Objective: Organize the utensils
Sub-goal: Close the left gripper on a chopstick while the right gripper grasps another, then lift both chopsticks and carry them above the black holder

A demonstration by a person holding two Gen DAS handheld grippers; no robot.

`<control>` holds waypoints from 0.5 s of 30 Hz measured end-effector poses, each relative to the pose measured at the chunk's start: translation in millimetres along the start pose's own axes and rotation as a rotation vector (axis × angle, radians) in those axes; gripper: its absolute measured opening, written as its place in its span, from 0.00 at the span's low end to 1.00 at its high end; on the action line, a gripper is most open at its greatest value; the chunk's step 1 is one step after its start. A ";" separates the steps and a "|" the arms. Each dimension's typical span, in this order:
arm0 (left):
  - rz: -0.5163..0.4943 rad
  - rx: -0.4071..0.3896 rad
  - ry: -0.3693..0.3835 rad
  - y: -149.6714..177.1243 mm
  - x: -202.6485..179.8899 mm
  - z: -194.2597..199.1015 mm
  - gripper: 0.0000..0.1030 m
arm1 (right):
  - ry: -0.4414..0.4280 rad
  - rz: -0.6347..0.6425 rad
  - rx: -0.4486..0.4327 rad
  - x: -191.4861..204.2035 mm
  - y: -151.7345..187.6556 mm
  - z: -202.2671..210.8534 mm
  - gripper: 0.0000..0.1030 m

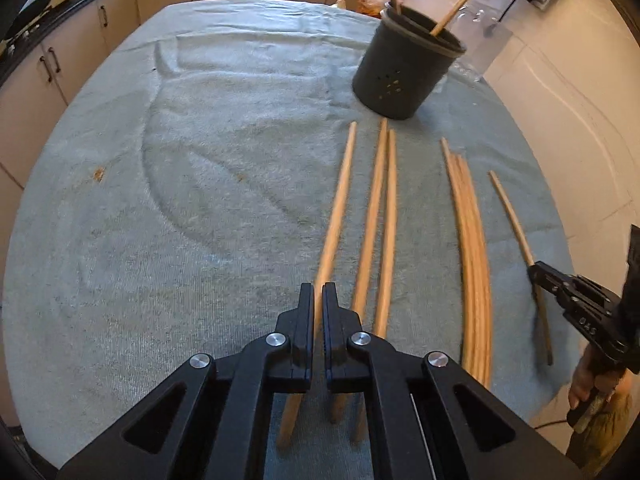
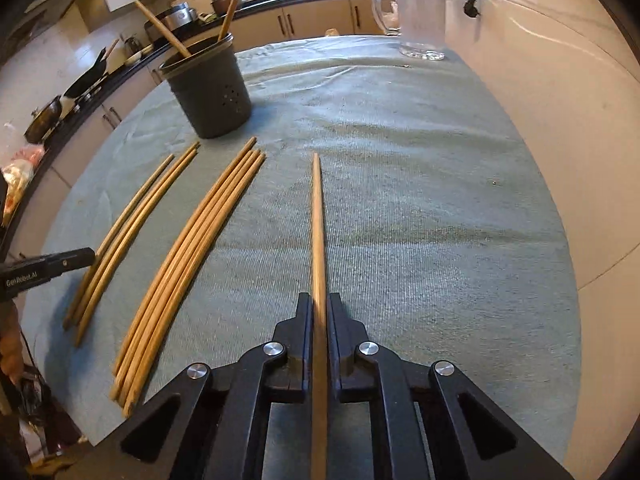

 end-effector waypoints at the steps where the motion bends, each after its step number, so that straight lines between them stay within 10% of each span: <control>1: -0.016 -0.005 -0.012 -4.2 -0.5 1.0 0.03 | -0.005 0.008 0.004 -0.1 -0.6 -0.2 0.11; 15: -0.159 -0.001 -0.033 -86.6 -28.0 -51.5 0.04 | 0.020 0.022 0.087 9.3 -57.9 -41.6 0.17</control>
Point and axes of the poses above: each gripper's, at about its wrist camera, not at the fingertips, and z roughly against the way its jaws point, x to its left, y to its underside, the point moved 6 cm from there along -z, roughly the way its jaws point, and after that the axes turned 1 degree about y, right-handed, at the moved point
